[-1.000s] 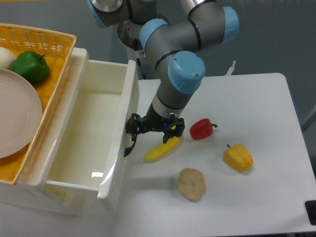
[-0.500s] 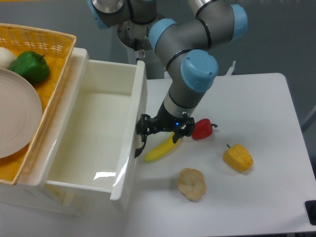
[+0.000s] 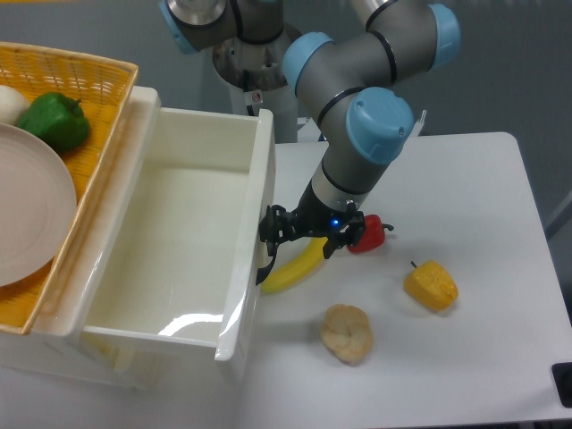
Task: Slide open the top white drawer
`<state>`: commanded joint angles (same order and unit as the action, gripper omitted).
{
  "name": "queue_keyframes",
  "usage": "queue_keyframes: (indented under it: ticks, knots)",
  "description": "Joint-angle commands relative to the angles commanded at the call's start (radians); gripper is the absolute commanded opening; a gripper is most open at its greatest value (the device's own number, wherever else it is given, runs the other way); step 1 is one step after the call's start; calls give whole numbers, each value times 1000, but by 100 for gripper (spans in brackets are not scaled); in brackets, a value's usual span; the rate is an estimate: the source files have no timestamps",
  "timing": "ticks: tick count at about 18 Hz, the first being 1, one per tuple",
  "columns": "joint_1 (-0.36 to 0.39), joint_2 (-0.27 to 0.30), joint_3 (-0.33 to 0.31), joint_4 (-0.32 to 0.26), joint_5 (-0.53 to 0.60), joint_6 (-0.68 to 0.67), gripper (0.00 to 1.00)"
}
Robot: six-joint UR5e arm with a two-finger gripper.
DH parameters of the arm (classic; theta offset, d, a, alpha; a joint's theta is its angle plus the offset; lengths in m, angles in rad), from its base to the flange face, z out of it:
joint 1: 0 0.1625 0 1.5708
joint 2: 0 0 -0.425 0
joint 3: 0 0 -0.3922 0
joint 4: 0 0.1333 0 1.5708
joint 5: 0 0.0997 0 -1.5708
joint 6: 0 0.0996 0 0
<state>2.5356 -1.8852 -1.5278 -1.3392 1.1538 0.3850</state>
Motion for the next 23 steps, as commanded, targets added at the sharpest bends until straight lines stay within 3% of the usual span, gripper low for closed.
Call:
queue_keyframes:
  ticks: [5, 16, 23]
  knots:
    - [26, 0, 0, 0, -80, 2, 100]
    - [49, 3, 1, 11, -72, 6, 100]
    - [164, 28, 11, 44, -8, 342, 100]
